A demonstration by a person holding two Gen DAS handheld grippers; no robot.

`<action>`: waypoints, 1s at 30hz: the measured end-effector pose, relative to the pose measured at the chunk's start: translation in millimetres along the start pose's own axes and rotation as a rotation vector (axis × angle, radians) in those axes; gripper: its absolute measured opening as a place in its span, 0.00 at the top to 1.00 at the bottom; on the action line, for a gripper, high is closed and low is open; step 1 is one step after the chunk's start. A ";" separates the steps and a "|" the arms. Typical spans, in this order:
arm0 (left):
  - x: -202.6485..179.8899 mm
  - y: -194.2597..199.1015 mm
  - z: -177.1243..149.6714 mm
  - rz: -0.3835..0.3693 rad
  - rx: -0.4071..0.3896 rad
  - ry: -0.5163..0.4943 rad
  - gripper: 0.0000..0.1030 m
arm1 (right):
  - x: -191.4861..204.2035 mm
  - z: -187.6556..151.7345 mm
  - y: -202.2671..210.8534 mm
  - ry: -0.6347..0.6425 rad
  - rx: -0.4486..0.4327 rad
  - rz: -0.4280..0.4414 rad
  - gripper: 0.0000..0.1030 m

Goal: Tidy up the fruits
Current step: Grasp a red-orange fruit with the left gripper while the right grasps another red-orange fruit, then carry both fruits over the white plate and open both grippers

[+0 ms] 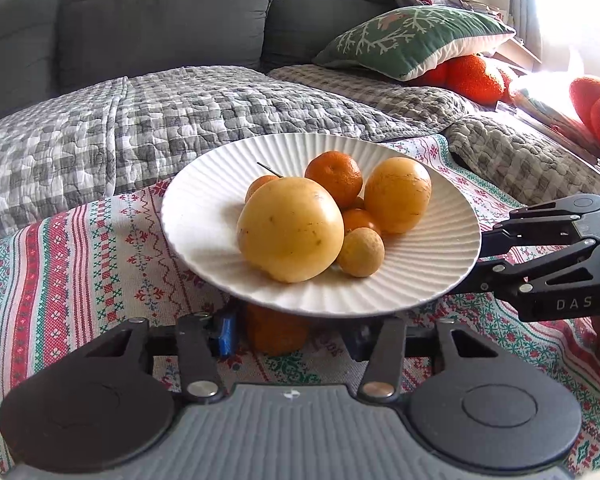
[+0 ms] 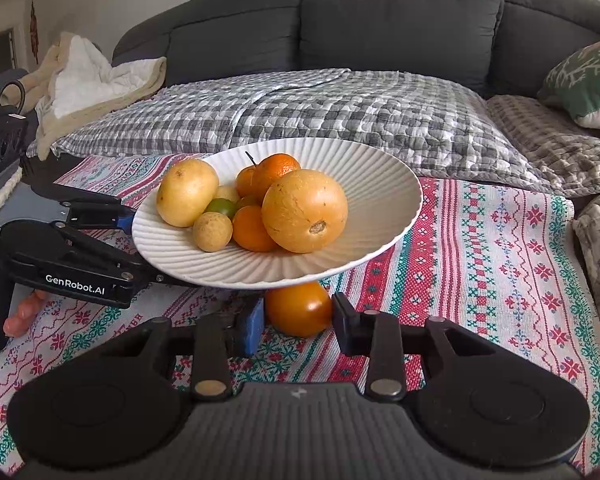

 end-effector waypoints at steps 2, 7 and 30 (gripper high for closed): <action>1.4 3.3 -1.6 -0.012 0.011 0.022 0.74 | -0.1 -0.2 0.9 -0.008 -0.001 -0.002 0.69; -6.3 6.1 -2.6 -0.001 0.018 0.006 0.74 | 1.7 -2.1 6.7 -0.035 0.003 0.003 0.69; -1.7 70.6 52.3 0.020 0.079 0.193 0.74 | 22.1 62.7 65.0 -0.331 -0.018 0.053 0.69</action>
Point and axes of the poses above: each gripper's, at about its wrist camera, not at the fingertips, and y roughly against the way its jaws point, x to its left, z to its top, the point moved 8 cm from there along -y, roughly the way its jaws point, and after that the axes turned 9 degrees about z, right-handed, at the moved point
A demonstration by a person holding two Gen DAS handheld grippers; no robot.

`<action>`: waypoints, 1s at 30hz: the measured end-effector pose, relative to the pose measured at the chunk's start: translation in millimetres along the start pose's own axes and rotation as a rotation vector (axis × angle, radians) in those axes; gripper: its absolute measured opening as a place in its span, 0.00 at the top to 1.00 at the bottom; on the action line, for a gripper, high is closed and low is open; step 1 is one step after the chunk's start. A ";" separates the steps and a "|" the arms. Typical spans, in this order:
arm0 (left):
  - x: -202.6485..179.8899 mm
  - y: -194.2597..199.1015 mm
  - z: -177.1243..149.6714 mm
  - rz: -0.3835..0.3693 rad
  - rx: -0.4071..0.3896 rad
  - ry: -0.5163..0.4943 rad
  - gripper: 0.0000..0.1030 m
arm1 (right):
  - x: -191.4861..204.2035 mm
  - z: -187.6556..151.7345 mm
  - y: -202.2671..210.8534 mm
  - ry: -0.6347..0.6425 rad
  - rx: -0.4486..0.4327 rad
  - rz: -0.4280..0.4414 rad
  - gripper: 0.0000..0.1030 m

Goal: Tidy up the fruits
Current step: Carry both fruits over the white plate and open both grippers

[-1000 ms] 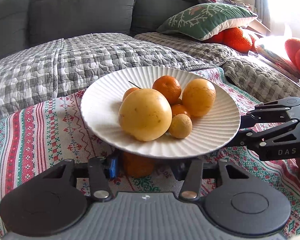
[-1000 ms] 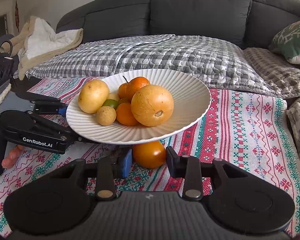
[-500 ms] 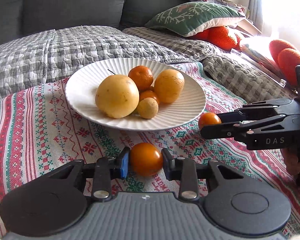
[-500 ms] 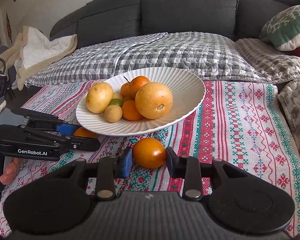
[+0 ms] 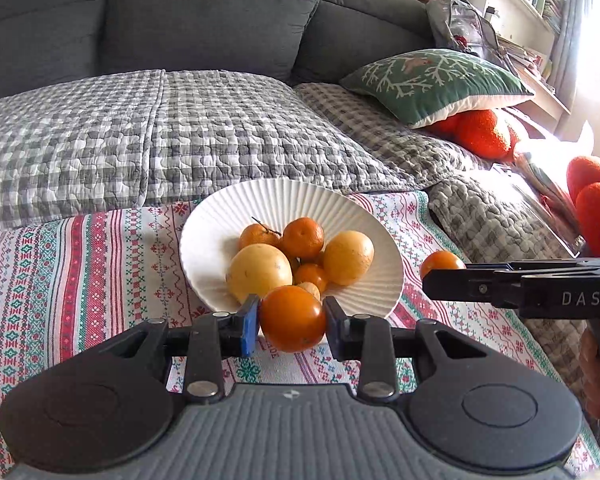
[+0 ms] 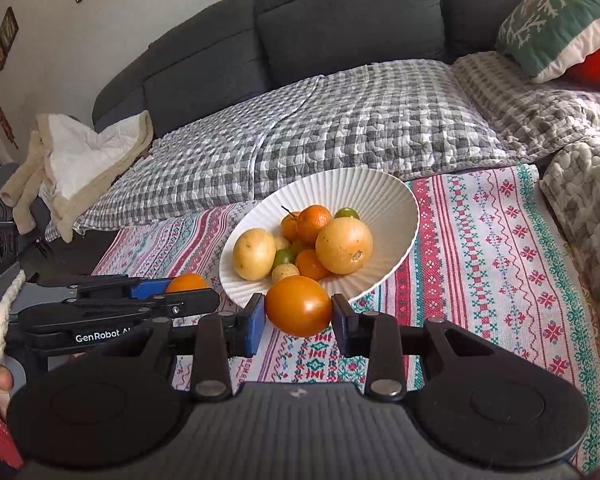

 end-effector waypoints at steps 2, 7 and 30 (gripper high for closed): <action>1.6 -10.2 19.5 0.012 0.009 0.046 0.74 | 0.7 20.1 -12.8 -0.017 0.005 -0.022 0.69; 0.9 -42.7 27.6 -0.054 0.087 0.224 0.74 | -15.5 49.3 -52.6 -0.123 0.047 -0.050 0.69; -19.7 -54.2 15.7 0.012 0.119 0.197 0.55 | -56.1 54.0 -63.9 -0.152 0.043 -0.260 0.43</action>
Point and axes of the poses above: each gripper's, at about its wrist camera, not at the fingertips, and y roughly against the way its jaws point, x to its left, z to its top, the point moved 8 cm from there along -y, roughly the way its jaws point, and after that the axes turned 9 degrees about z, right-handed, at the moved point
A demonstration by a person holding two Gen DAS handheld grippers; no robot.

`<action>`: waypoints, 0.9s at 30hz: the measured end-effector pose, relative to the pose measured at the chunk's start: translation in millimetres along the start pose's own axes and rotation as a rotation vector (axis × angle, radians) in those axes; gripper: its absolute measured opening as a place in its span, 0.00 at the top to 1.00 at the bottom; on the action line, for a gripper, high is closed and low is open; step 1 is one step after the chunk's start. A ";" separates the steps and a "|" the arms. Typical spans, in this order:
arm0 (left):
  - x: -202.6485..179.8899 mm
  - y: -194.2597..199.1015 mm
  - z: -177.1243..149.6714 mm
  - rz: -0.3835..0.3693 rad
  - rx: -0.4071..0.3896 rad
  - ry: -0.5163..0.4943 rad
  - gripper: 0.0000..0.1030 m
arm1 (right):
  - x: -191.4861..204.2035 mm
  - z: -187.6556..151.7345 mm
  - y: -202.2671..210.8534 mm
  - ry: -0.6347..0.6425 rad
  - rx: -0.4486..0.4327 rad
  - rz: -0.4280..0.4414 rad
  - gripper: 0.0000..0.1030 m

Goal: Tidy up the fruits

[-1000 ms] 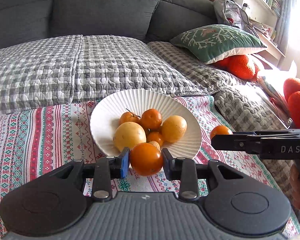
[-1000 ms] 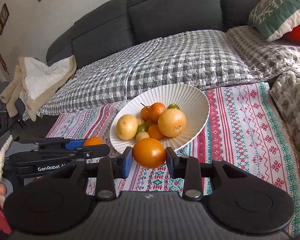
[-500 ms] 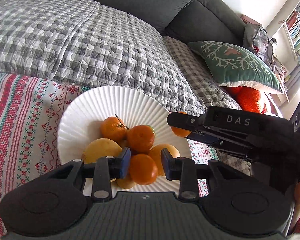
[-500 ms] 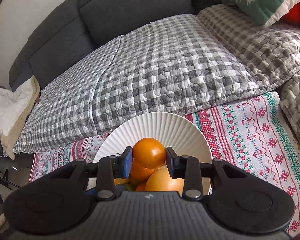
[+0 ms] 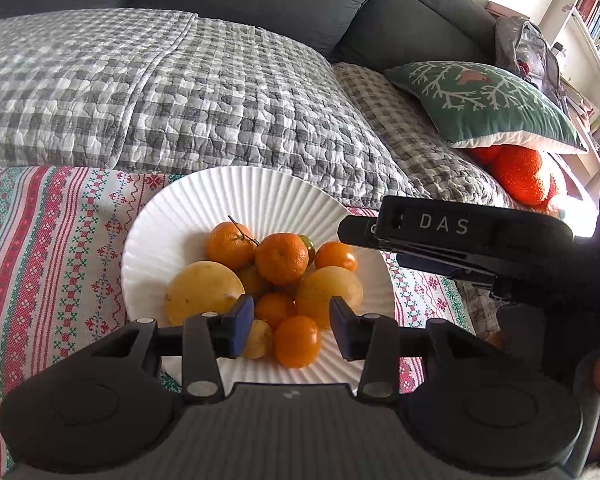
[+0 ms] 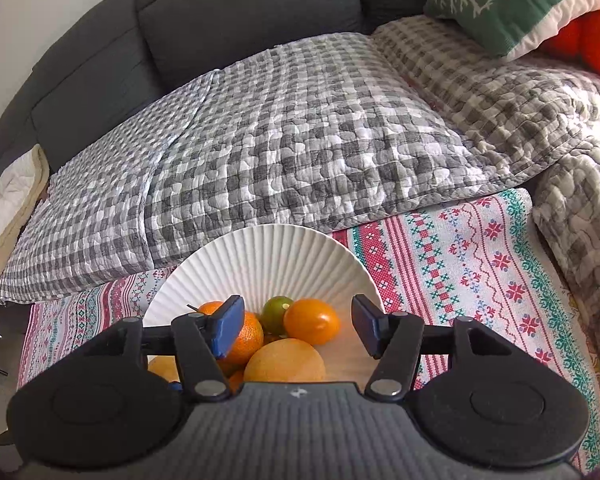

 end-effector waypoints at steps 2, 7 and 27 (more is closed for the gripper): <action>-1.7 20.3 -0.8 0.038 -0.052 -0.029 0.35 | 4.9 -0.2 16.2 0.054 -0.023 -0.019 0.37; -7.1 75.1 -2.4 0.124 -0.141 -0.061 0.06 | 31.5 -4.6 67.1 0.295 -0.154 -0.107 0.00; 21.8 129.7 -69.1 0.350 -0.116 -0.167 0.07 | -3.8 -95.7 139.9 0.016 -0.093 -0.179 0.00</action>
Point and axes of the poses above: each gripper's, at about its wrist camera, not at the fingertips, and y roughly against the way its jaws point, x to its left, z to its top, the point moved 8 cm from there along -y, roughly the way its jaws point, and after that the axes turned 9 degrees about z, right-handed, at the moved point
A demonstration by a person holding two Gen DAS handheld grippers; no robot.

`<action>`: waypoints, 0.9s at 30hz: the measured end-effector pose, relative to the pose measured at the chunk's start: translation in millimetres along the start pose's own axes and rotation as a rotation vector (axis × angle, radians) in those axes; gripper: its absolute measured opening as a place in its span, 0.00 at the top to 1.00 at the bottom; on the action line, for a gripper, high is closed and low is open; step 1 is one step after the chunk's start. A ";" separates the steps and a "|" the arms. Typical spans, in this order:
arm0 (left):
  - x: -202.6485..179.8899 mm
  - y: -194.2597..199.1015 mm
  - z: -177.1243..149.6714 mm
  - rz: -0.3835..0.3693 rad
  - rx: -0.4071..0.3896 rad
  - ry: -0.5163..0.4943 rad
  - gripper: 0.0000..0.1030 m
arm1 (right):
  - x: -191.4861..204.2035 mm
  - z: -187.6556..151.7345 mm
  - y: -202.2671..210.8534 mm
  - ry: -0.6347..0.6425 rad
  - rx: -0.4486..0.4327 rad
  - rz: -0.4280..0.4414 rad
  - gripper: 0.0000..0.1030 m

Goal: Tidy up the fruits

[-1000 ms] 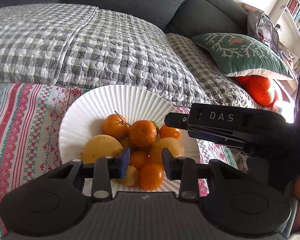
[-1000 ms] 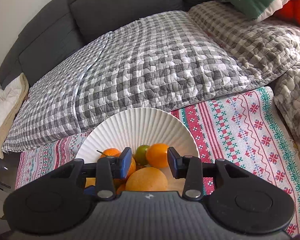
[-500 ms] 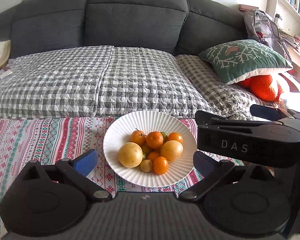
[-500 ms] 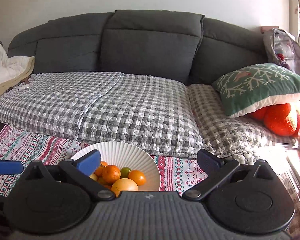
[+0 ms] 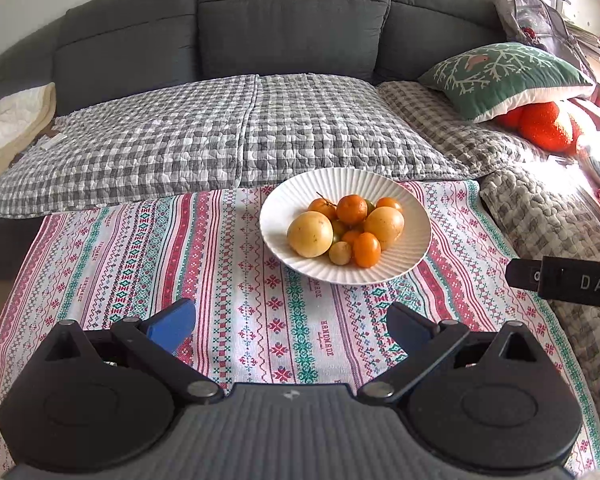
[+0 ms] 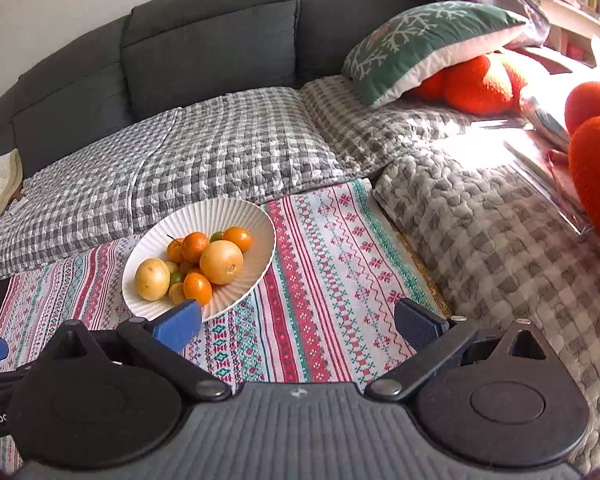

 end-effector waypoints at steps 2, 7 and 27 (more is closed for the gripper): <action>-6.9 2.9 -3.1 0.027 -0.006 -0.055 0.07 | 1.0 -11.2 6.2 0.001 -0.011 0.005 0.00; -17.6 15.0 -3.2 0.045 -0.074 -0.093 0.07 | 5.2 -27.5 19.0 0.079 -0.057 -0.043 0.00; -14.1 28.9 2.1 -0.272 -0.105 0.241 0.07 | 9.5 -29.8 34.0 0.164 -0.110 0.034 0.00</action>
Point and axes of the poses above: each gripper's, at about its wrist camera, not at the fingertips, and y roughly against the way its jaws point, x to its left, z to its top, the point moved 8 cm from there along -y, roughly the way its jaws point, and after that the axes turned 9 degrees about z, right-handed, at the moved point
